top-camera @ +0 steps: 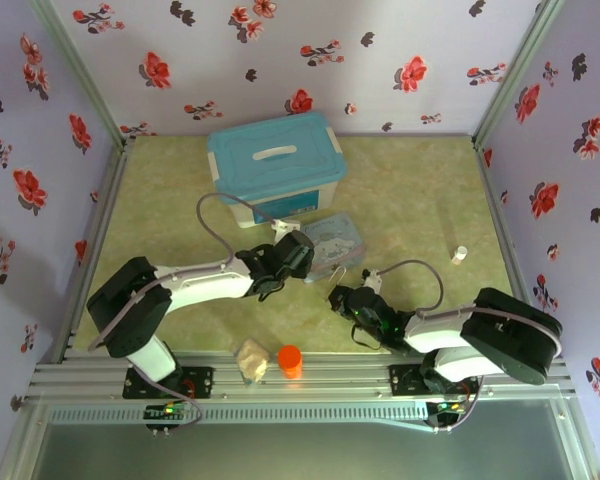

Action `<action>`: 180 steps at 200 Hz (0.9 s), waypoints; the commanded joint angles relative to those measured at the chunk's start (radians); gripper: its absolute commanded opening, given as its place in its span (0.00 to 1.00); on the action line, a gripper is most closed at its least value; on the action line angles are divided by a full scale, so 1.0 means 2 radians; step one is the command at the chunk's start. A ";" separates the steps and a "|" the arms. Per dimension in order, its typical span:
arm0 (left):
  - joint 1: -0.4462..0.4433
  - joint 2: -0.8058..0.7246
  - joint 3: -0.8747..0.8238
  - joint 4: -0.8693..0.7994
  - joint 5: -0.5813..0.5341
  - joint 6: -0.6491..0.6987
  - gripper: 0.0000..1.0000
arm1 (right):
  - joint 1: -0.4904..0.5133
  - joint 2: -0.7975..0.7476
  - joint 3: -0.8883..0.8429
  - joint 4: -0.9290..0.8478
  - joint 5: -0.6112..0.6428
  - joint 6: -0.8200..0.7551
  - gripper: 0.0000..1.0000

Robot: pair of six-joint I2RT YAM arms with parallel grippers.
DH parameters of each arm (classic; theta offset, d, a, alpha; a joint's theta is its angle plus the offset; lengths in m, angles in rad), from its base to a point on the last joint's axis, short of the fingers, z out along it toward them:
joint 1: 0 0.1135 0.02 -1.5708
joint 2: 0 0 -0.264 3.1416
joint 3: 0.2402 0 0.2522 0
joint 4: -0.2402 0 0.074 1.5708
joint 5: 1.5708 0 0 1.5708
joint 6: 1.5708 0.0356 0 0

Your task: Unlock the padlock with the key

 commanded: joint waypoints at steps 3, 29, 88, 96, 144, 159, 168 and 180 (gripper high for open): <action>0.000 0.041 -0.033 -0.027 -0.012 0.002 0.48 | -0.002 0.016 0.010 0.040 0.042 0.022 0.00; -0.002 0.049 -0.048 -0.010 -0.012 0.013 0.43 | -0.003 0.024 0.009 0.050 0.066 0.037 0.00; -0.002 0.056 -0.075 0.012 -0.012 0.012 0.42 | -0.015 -0.013 0.005 0.021 0.117 0.031 0.00; -0.004 0.059 -0.078 0.018 -0.013 0.014 0.41 | -0.017 -0.016 0.003 0.024 0.127 0.038 0.00; -0.003 0.073 -0.091 0.045 -0.013 0.012 0.39 | -0.031 -0.016 0.024 -0.022 0.140 0.051 0.00; -0.003 0.073 -0.093 0.045 -0.016 0.013 0.39 | -0.045 -0.016 0.014 -0.025 0.132 0.055 0.00; -0.003 0.074 -0.093 0.045 -0.017 0.014 0.39 | -0.053 -0.015 0.009 -0.017 0.124 0.048 0.00; -0.003 0.075 -0.093 0.045 -0.017 0.015 0.39 | -0.064 -0.017 0.011 -0.014 0.102 0.027 0.00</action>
